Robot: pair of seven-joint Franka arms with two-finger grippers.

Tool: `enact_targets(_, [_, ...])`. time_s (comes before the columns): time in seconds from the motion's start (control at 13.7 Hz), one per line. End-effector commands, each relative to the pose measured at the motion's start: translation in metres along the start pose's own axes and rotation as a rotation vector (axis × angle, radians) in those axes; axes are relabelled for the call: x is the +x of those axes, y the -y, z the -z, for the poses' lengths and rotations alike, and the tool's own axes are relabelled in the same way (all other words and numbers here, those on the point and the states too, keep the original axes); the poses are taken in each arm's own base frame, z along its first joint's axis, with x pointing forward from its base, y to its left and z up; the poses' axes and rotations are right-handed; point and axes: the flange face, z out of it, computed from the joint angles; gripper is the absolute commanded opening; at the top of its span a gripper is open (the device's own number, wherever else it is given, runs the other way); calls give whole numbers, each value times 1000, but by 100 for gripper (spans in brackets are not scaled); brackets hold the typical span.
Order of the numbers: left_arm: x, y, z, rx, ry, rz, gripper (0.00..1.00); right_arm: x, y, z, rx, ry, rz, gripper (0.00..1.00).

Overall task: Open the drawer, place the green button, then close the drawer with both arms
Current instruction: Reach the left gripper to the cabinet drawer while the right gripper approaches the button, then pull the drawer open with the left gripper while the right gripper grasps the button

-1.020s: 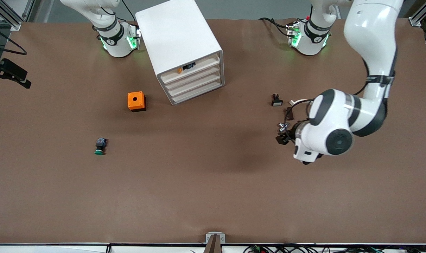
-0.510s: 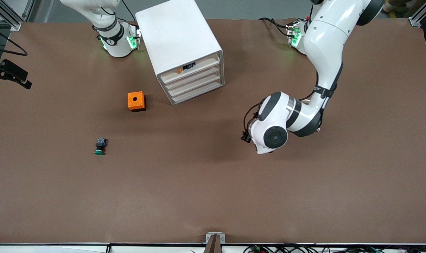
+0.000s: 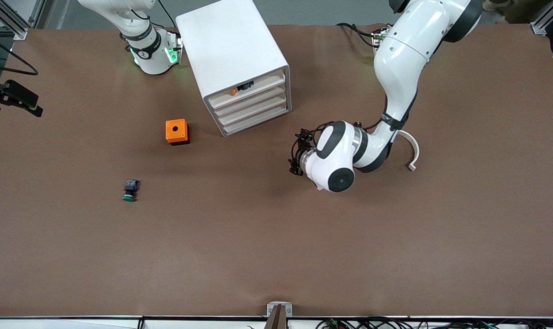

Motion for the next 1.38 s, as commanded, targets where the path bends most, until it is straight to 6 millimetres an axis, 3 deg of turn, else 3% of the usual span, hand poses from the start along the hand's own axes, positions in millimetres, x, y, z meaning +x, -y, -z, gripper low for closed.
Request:
enact_targets(0.0, [-16, -1, -17, 39, 87, 96, 100, 21, 1, -47, -16, 130, 14, 100])
enact_targets(0.22, [-23, -2, -29, 92, 171, 244, 100, 39, 1, -94, -16, 198, 8, 100])
enact_targets(0.36, [-25, -3, -47, 135, 196, 329, 100, 48, 2, -128, -16, 207, 7, 100])
enact_targets(0.58, [-26, -5, -64, 199, 245, 412, 100, 48, 3, -195, -14, 175, 11, 100])
enact_targets(0.87, [-41, 3, -80, 286, 295, 499, 70, 44, 1, -272, -9, 94, 7, 100])
enact_targets(1.09, [-46, 11, -102, 345, 260, 525, 68, 55, 9, -325, -8, 58, 6, 100])
enact_targets(1.31, [-51, 18, -114, 404, 240, 564, 64, 60, 18, -352, -8, 56, 21, 100])
